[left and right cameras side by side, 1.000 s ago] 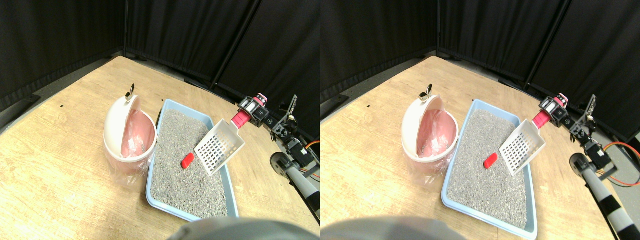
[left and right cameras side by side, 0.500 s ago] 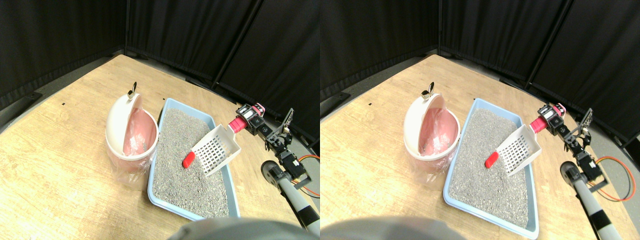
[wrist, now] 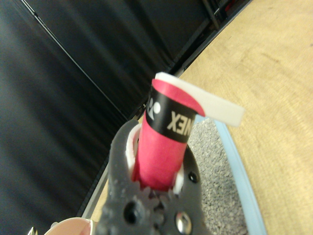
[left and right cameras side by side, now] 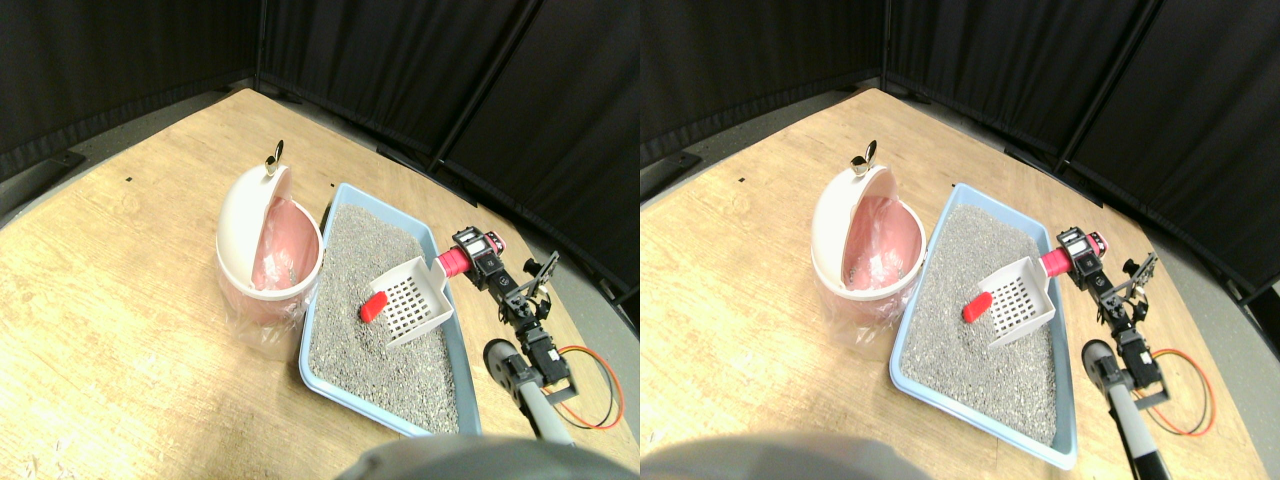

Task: Scoop (unimanual)

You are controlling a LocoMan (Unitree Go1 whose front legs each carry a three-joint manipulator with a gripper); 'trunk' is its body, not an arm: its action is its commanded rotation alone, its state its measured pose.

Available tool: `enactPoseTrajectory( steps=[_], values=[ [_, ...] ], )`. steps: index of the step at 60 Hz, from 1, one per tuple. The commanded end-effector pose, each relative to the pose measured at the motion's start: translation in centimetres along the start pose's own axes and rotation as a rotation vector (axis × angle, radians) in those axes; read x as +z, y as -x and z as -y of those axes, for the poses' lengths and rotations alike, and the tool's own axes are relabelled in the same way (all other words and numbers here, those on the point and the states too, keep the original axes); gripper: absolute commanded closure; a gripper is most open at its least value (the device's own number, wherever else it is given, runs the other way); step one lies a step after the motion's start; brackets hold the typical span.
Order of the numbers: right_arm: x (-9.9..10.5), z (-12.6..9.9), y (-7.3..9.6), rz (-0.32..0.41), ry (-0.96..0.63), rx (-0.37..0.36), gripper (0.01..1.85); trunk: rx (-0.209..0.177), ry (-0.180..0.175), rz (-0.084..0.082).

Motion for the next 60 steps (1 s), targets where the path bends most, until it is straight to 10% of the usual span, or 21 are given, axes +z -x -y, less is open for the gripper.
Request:
enactPoseTrajectory(
  steps=[1, 11, 39, 60],
  values=[
    [-0.8, -2.9, -0.3, -0.05, 0.049, 0.172, 1.81, 0.034, 0.011, -0.03],
    [-1.4, -4.0, -0.8, -0.061, 0.002, 0.159, 1.81, 0.031, 0.004, -0.03],
    [1.3, 3.3, -1.1, -0.007, -0.501, -0.232, 1.81, 0.001, -0.016, -0.003],
    [0.8, 5.5, -0.5, 0.048, -0.768, -0.341, 1.81, -0.008, -0.024, 0.008]
  ],
)
